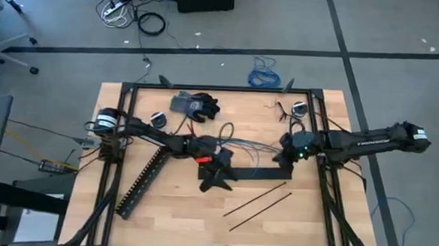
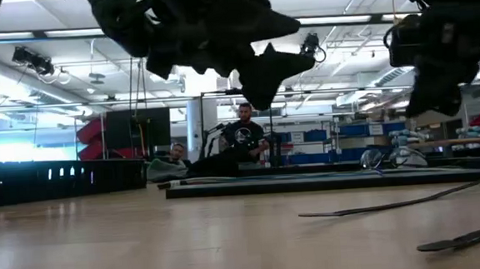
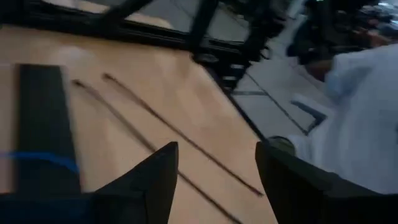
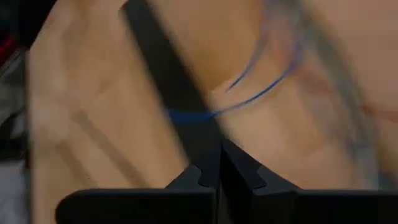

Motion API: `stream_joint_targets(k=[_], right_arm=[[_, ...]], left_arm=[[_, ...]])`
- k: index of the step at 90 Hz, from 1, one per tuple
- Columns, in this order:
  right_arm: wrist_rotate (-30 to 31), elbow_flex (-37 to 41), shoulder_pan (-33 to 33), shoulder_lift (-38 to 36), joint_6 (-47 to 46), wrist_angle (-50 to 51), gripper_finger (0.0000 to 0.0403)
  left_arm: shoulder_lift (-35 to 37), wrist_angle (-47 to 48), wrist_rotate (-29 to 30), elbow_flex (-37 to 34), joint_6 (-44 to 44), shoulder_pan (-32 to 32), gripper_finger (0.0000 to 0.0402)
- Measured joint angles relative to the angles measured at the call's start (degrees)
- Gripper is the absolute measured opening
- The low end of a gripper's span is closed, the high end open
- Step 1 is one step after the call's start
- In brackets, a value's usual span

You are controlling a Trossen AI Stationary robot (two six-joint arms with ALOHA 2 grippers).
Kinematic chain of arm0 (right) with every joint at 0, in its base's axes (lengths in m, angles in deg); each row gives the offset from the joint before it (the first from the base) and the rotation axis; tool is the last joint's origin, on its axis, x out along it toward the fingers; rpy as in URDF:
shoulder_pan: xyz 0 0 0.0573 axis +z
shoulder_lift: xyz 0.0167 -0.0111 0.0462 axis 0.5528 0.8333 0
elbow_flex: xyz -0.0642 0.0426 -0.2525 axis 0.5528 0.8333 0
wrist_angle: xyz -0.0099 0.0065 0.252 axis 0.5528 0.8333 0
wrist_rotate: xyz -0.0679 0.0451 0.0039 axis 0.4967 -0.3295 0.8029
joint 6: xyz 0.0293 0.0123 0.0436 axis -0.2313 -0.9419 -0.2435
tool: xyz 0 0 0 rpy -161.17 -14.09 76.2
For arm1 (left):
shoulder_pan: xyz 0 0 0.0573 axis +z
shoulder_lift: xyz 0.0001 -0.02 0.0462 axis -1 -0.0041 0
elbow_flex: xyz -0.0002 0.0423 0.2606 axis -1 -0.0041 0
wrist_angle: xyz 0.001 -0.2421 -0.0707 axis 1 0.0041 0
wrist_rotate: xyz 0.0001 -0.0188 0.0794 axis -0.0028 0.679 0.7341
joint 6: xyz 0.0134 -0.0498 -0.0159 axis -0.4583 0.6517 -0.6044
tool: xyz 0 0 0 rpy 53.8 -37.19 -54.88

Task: Ziptie cables
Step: Wrap the black zip tie on the cable wires

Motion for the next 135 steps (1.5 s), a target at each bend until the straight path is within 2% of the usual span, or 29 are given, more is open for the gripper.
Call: stream_joint_targets(k=[8,14,22,34,48,63,73,82,91,105,114,125,135], right_arm=[[1.3,0.0,6.5,1.4,-1.1,-3.6,0.0008],[4.5,0.0,11.5,3.0,-1.9,-7.7,0.0007],[10.5,0.0,17.6,5.7,-2.1,-7.5,0.0007],[16.8,0.1,23.2,11.8,-2.1,-8.2,0.0008],[17.7,0.1,23.8,20.1,-1.9,-15.7,0.0009],[11.4,0.1,21.3,26.3,-4.1,-22.5,0.0028],[10.1,-0.1,19.9,26.6,-3.4,-25.6,0.0043],[11.2,-0.6,18.9,23.8,-0.1,-24.6,0.0047],[14.2,-1.7,18.7,19.3,2.1,-20.6,0.0042],[26.9,-2.5,18.7,9.2,0.4,-6.1,0.0026],[34.0,-2.6,18.5,2.5,0.2,-0.8,0.0015],[39.8,-2.6,18.1,-4.7,0.7,3.2,0.0007],[41.6,-2.5,17.3,-9.7,2.7,6.5,0.0005]], left_arm=[[0.0,0.2,0.0,-0.2,-0.1,0.0,0.0207],[0.2,1.1,0.0,-0.1,-1.1,0.0,0.0207],[0.4,1.9,0.0,-0.2,-2.2,0.0,0.0207],[0.6,3.7,0.1,-0.2,-4.7,0.0,0.0207],[0.6,4.1,0.9,-0.2,-6.0,0.0,0.0207],[0.6,3.1,2.2,-0.2,-6.3,0.0,0.0207],[0.6,2.0,5.5,-0.2,-6.6,0.0,0.0207],[-0.2,2.3,11.0,0.5,-7.2,-0.2,0.0207],[-2.6,2.7,12.5,2.8,-5.8,-0.3,0.0207],[-9.5,2.7,12.4,10.2,-2.8,-1.6,0.0207],[-14.3,4.6,12.6,15.7,-1.4,-2.7,0.0207],[-18.6,8.5,14.3,22.3,-1.7,-3.4,0.0207],[-21.9,10.7,15.3,27.5,-1.6,-3.4,0.0207]])
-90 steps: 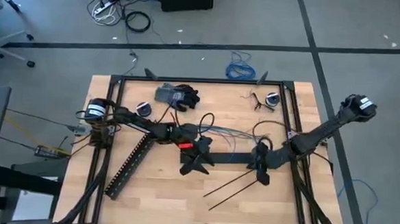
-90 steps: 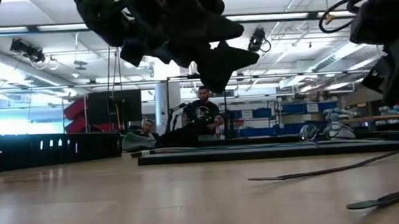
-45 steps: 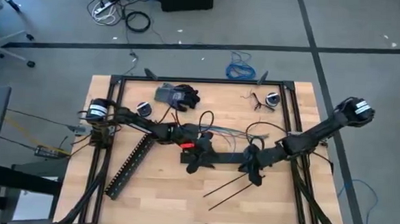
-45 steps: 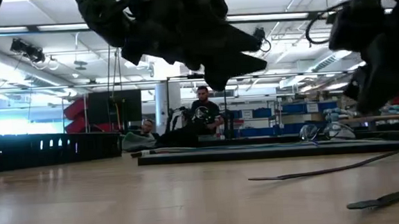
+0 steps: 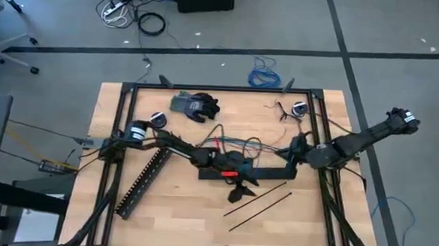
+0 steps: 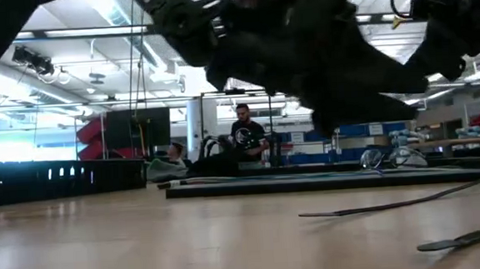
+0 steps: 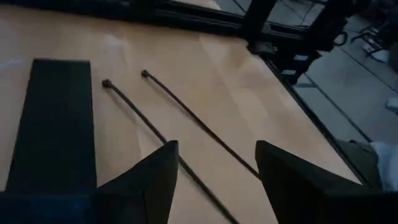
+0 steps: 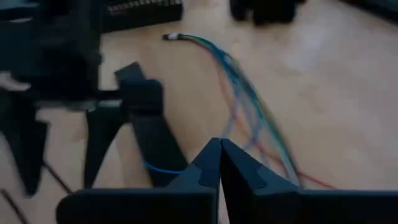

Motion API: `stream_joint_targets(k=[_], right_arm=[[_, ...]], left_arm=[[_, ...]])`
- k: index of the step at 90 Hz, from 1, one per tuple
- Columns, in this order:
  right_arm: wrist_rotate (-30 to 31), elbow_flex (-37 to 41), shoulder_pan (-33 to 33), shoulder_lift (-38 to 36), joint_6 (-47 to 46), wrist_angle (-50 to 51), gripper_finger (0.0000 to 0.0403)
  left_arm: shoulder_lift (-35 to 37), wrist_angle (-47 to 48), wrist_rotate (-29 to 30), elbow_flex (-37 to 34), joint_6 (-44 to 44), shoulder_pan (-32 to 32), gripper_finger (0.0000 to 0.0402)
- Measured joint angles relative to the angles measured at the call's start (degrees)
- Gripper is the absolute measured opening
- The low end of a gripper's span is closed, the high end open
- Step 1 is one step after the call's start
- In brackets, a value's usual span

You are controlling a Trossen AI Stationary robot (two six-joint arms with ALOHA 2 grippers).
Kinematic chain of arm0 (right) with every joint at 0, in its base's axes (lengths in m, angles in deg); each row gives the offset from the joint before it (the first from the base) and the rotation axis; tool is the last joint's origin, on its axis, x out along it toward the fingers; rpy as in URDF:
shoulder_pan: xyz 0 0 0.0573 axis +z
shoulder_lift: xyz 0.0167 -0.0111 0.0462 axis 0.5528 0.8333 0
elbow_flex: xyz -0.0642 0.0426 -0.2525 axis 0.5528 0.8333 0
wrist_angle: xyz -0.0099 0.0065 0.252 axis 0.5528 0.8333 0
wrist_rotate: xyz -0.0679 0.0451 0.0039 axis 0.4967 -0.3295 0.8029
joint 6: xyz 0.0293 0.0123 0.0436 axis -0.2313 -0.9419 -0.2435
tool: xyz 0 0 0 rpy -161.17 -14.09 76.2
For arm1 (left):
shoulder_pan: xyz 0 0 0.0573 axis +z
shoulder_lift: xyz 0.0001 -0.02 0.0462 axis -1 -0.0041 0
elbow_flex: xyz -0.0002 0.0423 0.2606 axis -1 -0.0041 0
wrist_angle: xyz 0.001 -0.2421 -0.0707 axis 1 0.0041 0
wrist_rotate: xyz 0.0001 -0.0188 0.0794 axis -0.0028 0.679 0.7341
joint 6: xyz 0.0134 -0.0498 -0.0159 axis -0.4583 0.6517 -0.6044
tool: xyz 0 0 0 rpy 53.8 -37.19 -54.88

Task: Ziptie cables
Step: Wrap the black zip tie on the cable wires

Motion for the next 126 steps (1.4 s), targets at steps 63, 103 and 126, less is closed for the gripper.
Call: stream_joint_targets(k=[63,103,126], right_arm=[[2.0,0.0,-3.2,-7.4,8.0,4.5,0.0004],[2.0,0.0,-3.2,-7.4,7.2,4.4,0.0004],[2.0,0.0,-3.2,-7.4,6.3,4.4,0.0004]], left_arm=[[-8.4,5.1,11.4,8.4,0.0,-3.1,0.0207],[-8.4,2.5,13.6,8.3,0.1,-3.4,0.0207],[-8.5,-0.5,16.8,8.3,-3.4,-4.0,0.0207]])
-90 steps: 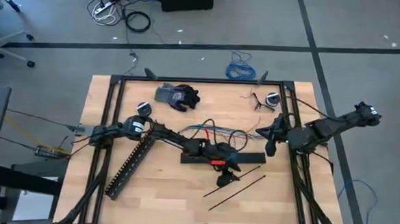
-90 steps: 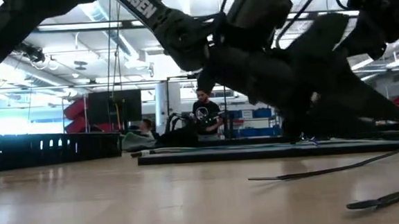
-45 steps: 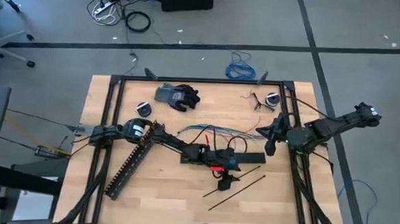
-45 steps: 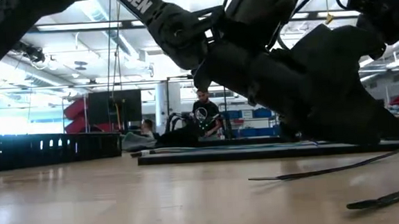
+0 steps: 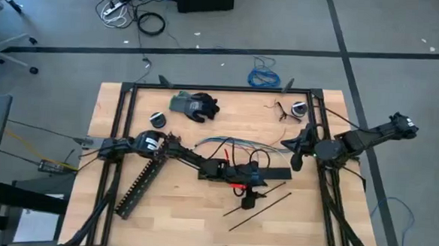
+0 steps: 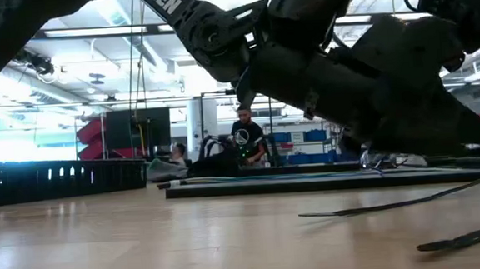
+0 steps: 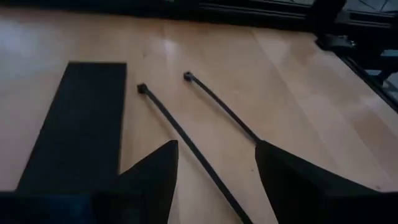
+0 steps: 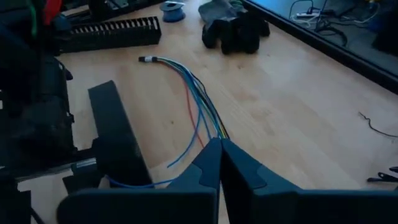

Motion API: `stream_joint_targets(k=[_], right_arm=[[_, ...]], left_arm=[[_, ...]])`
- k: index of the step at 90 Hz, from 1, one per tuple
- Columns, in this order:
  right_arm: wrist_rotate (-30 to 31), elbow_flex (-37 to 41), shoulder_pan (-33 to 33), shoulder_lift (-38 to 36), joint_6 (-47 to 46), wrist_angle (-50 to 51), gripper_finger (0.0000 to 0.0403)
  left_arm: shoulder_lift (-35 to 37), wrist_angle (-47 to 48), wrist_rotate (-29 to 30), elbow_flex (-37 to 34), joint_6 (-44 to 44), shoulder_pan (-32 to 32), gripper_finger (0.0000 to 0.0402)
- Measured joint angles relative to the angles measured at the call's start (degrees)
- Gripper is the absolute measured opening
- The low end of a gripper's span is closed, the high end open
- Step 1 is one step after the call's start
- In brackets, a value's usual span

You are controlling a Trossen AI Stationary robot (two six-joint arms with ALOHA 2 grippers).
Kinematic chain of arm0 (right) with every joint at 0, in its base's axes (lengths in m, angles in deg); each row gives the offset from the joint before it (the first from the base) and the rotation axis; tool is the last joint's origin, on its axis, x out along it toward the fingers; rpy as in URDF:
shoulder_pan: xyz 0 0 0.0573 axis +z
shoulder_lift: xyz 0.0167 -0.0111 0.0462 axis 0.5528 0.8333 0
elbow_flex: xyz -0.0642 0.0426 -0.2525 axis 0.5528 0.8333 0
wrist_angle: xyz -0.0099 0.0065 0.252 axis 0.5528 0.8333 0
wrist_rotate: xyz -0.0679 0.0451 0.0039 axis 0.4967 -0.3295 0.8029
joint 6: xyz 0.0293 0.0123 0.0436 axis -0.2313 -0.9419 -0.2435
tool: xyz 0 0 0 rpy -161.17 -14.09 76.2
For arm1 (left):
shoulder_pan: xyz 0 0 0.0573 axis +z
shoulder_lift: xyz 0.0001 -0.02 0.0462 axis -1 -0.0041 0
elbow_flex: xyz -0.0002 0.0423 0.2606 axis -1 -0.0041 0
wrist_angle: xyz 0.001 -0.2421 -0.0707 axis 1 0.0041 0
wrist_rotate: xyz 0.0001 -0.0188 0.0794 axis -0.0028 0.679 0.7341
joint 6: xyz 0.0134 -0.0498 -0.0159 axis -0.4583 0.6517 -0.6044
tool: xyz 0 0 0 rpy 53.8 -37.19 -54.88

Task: Ziptie cables
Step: Wrap the black zip tie on the cable wires

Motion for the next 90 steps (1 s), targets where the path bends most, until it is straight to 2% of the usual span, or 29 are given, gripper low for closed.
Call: stream_joint_targets(k=[48,90], right_arm=[[0.0,0.0,0.0,0.0,-0.9,-0.5,0.0004],[0.0,0.0,0.0,0.0,0.1,-0.2,0.0004]], left_arm=[[-4.4,-0.6,3.3,0.3,-1.5,-0.5,0.0207],[-4.3,4.8,0.3,2.3,-1.8,-2.1,0.0187]])
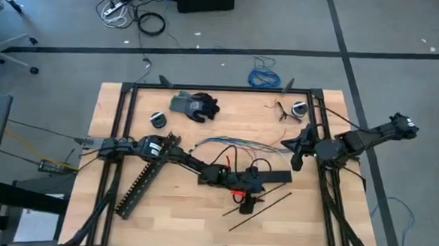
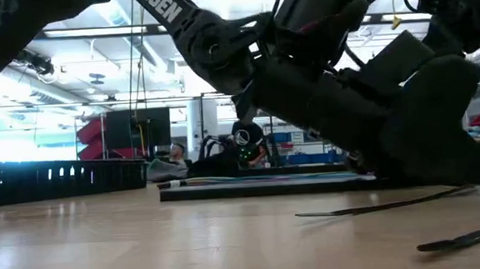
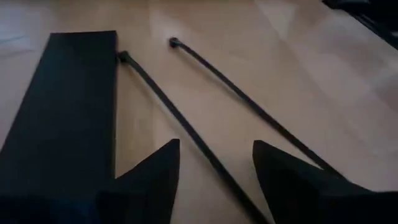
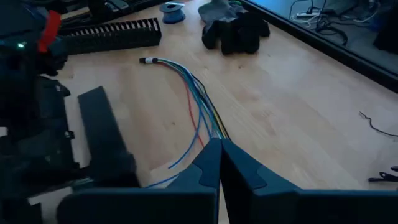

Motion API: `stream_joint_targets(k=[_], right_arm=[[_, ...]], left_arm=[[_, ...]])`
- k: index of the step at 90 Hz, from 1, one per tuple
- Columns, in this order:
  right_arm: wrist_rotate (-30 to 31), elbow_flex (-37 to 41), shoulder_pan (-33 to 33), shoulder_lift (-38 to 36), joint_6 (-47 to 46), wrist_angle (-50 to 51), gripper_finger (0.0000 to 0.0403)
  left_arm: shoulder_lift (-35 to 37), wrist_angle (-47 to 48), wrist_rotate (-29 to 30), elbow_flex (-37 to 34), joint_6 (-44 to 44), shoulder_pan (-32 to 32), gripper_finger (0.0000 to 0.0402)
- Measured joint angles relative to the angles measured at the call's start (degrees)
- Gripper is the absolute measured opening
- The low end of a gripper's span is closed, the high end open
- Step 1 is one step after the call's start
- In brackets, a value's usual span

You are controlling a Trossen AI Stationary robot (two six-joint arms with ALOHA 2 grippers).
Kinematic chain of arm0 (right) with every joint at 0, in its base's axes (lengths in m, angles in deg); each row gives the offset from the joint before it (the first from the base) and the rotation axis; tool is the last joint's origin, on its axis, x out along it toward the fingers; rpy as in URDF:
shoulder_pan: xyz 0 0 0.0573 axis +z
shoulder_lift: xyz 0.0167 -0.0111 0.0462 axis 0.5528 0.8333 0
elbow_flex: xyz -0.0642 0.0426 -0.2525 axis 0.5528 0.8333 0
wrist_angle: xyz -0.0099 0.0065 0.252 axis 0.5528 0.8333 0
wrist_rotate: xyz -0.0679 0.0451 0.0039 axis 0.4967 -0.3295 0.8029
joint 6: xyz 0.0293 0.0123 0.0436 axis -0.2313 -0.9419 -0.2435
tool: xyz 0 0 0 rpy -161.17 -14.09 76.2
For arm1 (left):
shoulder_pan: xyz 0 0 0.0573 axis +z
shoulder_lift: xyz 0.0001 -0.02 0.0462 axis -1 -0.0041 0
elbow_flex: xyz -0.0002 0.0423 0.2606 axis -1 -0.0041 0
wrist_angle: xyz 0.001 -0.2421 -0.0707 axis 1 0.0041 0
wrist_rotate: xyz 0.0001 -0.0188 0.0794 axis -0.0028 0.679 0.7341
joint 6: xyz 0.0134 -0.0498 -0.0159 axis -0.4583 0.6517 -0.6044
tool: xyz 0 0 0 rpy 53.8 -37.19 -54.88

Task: Ziptie cables
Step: Wrap the black zip tie on the cable wires

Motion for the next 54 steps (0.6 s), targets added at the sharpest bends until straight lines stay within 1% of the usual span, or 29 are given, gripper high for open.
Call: stream_joint_targets(k=[13,21,32,43,47,54], right_arm=[[0.0,0.0,0.0,0.0,0.0,-0.1,0.0004],[0.0,0.0,0.0,0.0,0.0,-0.1,0.0004],[0.0,0.0,0.0,0.0,0.0,-0.2,0.0004],[0.0,0.0,0.0,0.0,0.0,-0.2,0.0004],[0.0,0.0,0.0,0.0,0.0,-0.2,0.0004],[0.0,0.0,0.0,0.0,0.0,-0.2,0.0004]], left_arm=[[-0.1,0.4,2.9,0.0,0.0,-0.2,0.0167],[-0.1,0.4,4.5,0.0,-0.4,-0.3,0.0147],[-0.1,0.4,5.6,0.0,-0.4,-0.1,0.0096],[-0.1,-0.1,5.8,0.0,-1.5,-0.1,0.0022],[-0.2,-0.8,5.9,-0.1,-1.9,-0.2,0.0010],[-0.2,-1.8,5.9,-0.1,-2.2,-0.2,0.0004]])
